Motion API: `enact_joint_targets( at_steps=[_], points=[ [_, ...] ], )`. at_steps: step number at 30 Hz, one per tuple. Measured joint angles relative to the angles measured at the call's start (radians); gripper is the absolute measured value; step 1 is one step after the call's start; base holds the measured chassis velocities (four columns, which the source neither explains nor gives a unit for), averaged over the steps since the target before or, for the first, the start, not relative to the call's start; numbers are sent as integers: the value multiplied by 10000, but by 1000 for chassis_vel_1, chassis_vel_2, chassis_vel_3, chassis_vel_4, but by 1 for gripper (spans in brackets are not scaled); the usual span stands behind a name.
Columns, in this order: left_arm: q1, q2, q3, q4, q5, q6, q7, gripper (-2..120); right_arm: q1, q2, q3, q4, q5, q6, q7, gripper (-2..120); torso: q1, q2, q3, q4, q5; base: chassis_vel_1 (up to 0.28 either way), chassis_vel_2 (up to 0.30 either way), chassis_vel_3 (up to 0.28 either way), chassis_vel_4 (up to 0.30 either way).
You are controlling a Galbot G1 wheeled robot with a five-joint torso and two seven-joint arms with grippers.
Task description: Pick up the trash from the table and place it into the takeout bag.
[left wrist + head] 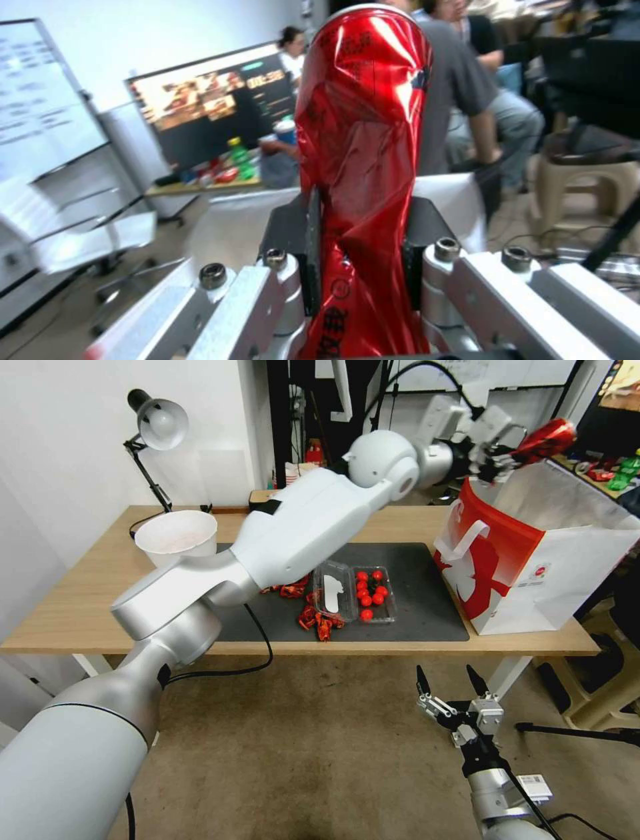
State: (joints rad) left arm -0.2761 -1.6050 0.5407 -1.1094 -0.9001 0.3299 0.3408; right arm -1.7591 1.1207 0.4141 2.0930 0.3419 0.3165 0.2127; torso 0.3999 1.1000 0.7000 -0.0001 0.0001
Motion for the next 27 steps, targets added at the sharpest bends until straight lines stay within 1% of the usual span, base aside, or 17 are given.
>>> enact_joint_targets(
  at_steps=[1,3,4,6,14,15,16,18,19,22,23,24,26,27],
  points=[
    [-55,-56,246,129,-110,-165,155,19,-10,-7,5,0,0,15,-4,100,1,0,0,-1,0,0,0,0,0],
    [-116,-77,688,197,-129,-239,260,19,-10,-19,7,0,0,22,-6,100,1,0,0,2,1,0,0,0,0],
    [-116,-77,688,197,-129,-239,260,19,-10,-19,7,0,0,22,-6,100,1,0,0,2,1,0,0,0,0],
    [-122,-73,957,197,-131,-251,262,19,-11,-29,10,-19,1,58,-11,100,1,0,0,2,-1,0,0,0,0],
    [31,-17,1104,312,-194,-269,234,19,-60,-12,13,-87,5,161,-40,100,1,0,0,2,-1,0,0,0,0],
    [100,-3,1177,366,-194,-203,152,25,-58,-9,21,-87,6,167,-43,100,1,0,0,2,-1,0,0,0,0],
    [100,-3,1177,366,-194,-203,152,25,-58,-9,21,-87,6,167,-43,100,1,0,0,2,-1,0,0,0,0],
    [129,-8,1176,343,-219,-190,120,38,-43,3,22,-92,6,169,-44,100,1,0,0,1,-1,0,0,0,0],
    [129,-8,1176,343,-219,-190,120,38,-43,3,22,-92,6,169,-44,100,1,0,0,1,-1,0,0,0,0],
    [121,53,1123,274,-269,-179,118,52,-3,25,20,-100,6,169,-44,100,0,0,0,0,-1,0,0,0,0],
    [121,53,1123,274,-269,-179,118,52,-3,25,20,-100,6,169,-44,100,0,0,0,0,-1,0,0,0,0],
    [114,121,1062,225,-314,-174,118,59,12,35,16,-108,6,169,-44,100,1,0,0,0,-1,0,0,0,0],
    [114,132,1051,217,-318,-172,117,59,14,38,15,-111,6,170,-44,100,1,0,0,0,-1,0,0,0,0],
    [211,307,860,46,-353,-147,104,69,24,87,2,-145,6,169,-45,100,1,0,-1,0,-1,0,0,0,0]
  ],
)
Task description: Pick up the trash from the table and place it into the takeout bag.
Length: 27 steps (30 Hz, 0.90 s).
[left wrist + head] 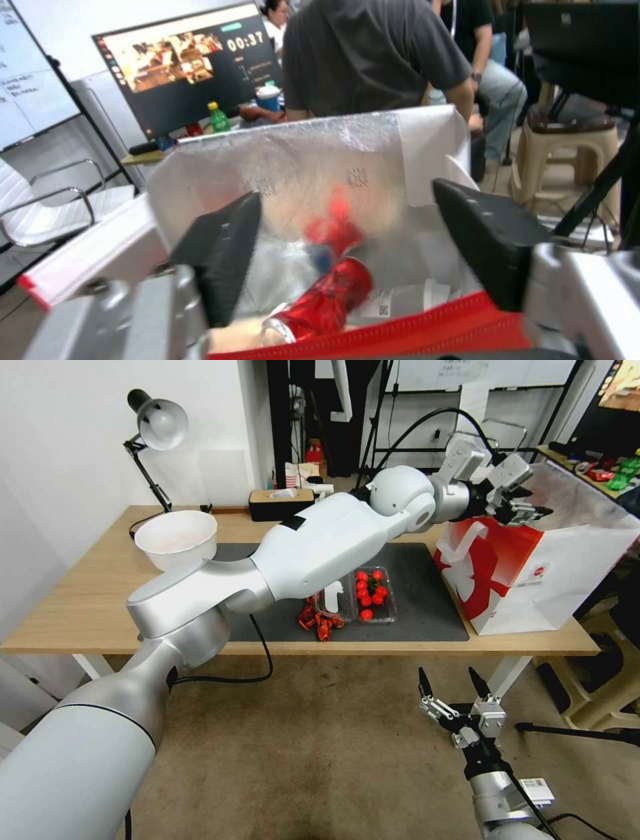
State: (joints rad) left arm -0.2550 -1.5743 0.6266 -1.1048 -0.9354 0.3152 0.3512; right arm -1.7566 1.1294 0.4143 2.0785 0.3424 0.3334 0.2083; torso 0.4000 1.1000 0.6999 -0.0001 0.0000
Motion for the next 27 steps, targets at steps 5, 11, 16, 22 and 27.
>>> enact_joint_targets(
  at_steps=[5,11,16,22,27],
  points=[
    [553,536,-456,-550,-13,5,-113,86,-10,78,-4,-26,-5,0,-8,100,0,0,0,0,-1,0,0,0,0],
    [1479,1500,-1493,-1531,213,-311,-812,99,-28,101,-1,-2,-10,0,-11,100,0,0,0,0,-3,0,0,0,0],
    [2427,2522,-2414,-2781,733,-746,-1402,100,-36,124,4,18,-10,0,-12,100,0,0,0,2,-5,0,0,0,0],
    [4843,4391,-3939,-5154,1202,-1255,-2086,100,30,113,-112,74,-76,-6,-9,100,0,0,0,6,-9,0,0,0,0],
    [7315,5294,-5420,-6951,2014,-2059,-2334,100,97,94,-317,129,-271,-90,34,100,0,0,0,-2,-5,0,0,0,0]
  ],
)
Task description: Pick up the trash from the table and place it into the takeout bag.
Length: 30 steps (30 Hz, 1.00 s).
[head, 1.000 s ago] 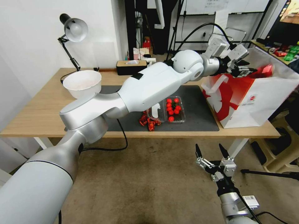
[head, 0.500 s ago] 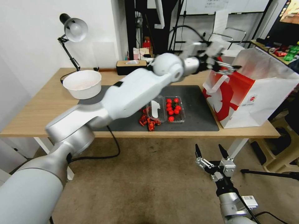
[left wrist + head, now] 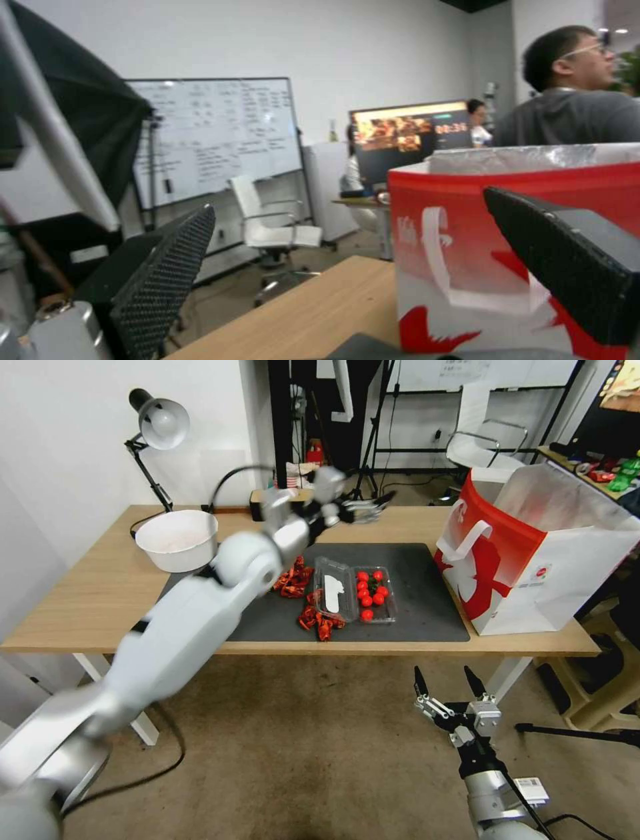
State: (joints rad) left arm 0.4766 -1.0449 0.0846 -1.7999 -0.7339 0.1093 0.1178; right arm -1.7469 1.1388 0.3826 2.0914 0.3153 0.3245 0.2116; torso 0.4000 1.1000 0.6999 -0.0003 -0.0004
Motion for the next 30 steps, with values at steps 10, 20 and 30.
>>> enact_joint_targets(
  at_steps=[10,20,30],
  points=[
    [4983,-11,-2828,-1929,2053,-1045,-432,100,-70,122,-173,118,-309,-78,23,100,-1,1,-1,2,2,0,0,0,0],
    [9775,-1455,-5220,-2897,3955,-2200,-577,100,-113,124,-204,241,-399,-98,30,100,-2,1,0,6,5,0,0,0,0],
    [11542,-2568,-5920,-2006,4690,-4202,-759,100,128,58,-355,214,-309,-166,-61,100,-2,0,0,2,5,0,0,0,0]
  ],
)
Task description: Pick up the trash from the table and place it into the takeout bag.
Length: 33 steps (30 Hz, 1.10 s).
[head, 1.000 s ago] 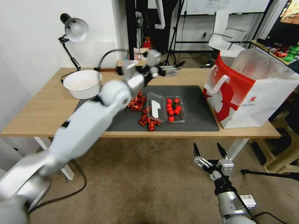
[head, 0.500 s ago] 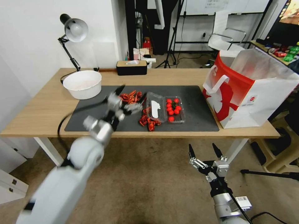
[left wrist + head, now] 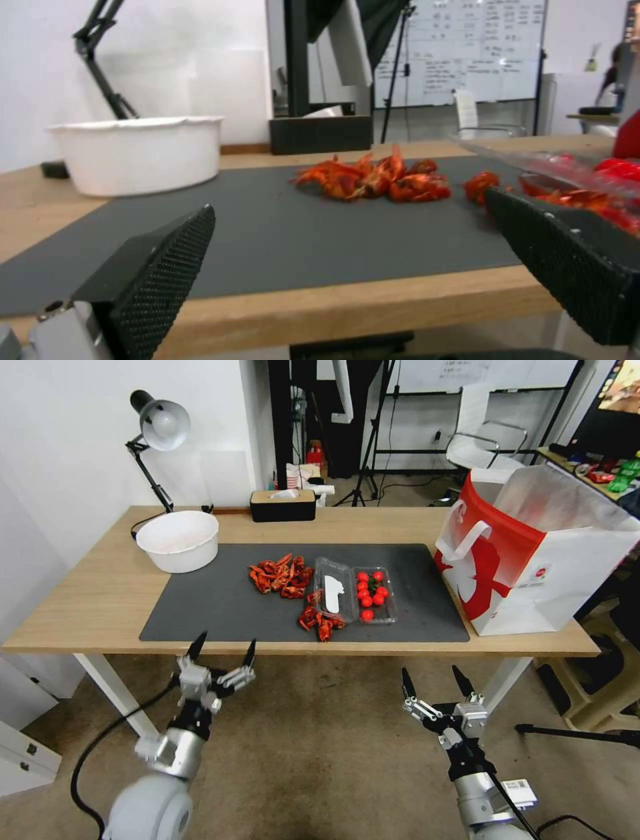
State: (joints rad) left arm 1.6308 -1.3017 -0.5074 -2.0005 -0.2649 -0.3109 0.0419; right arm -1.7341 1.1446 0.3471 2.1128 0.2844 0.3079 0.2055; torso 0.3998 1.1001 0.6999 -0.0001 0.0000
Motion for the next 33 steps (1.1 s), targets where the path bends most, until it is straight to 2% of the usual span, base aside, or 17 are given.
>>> enact_joint_targets(
  at_steps=[12,33],
  points=[
    [-303,-303,-51,631,-162,-342,-100,100,124,-219,350,99,402,-178,-842,100,3,-1,1,1,0,0,0,0,0],
    [-47,-776,-11,546,-572,-406,170,100,176,-45,272,-188,728,-9,-1413,100,2,-1,1,1,1,0,0,0,0]
  ],
)
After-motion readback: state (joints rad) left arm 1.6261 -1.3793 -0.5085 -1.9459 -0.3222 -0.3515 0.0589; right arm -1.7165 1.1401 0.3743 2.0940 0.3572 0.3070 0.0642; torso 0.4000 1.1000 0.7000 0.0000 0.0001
